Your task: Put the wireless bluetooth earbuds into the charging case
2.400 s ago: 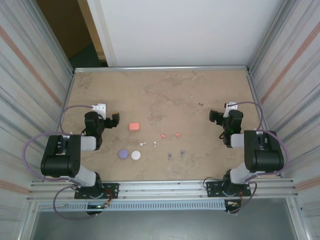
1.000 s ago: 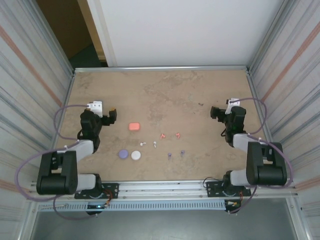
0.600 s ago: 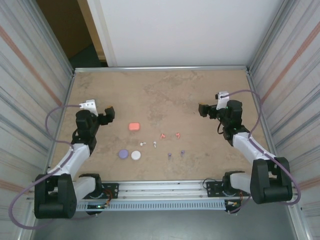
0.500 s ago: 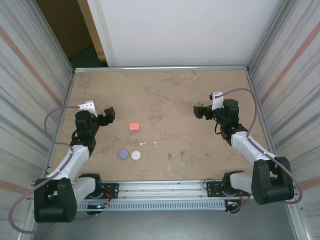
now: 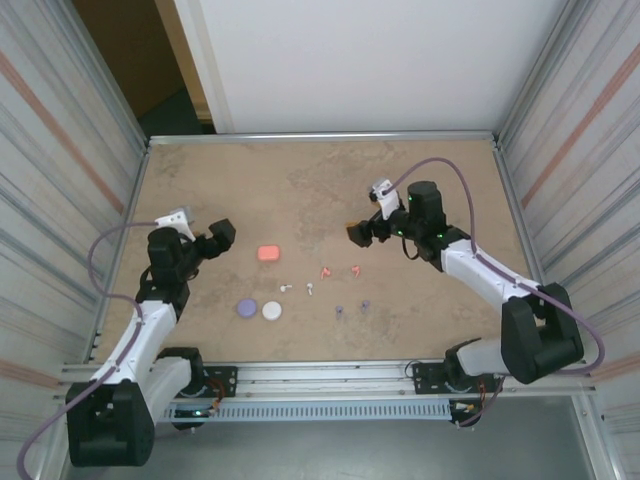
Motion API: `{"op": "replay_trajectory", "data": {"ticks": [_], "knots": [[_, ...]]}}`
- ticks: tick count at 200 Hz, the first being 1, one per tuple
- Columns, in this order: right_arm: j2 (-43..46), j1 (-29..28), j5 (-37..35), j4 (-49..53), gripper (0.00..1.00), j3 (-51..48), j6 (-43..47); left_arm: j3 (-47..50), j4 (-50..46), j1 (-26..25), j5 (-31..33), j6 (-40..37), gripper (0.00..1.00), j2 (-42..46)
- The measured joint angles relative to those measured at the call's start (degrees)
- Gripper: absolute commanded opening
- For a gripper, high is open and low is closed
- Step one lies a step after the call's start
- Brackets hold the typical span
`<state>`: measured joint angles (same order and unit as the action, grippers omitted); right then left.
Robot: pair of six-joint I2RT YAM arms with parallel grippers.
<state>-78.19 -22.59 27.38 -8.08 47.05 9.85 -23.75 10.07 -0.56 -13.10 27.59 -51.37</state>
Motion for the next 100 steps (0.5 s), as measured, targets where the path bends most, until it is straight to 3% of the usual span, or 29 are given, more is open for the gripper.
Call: {"op": "replay_trajectory", "data": {"ticks": [100], "knots": [[-17.8,-11.0,5.4,5.5,1.0,15.3,13.5,6.7,-3.3,0.0,0.3,10.7,0.99,9.6]]}}
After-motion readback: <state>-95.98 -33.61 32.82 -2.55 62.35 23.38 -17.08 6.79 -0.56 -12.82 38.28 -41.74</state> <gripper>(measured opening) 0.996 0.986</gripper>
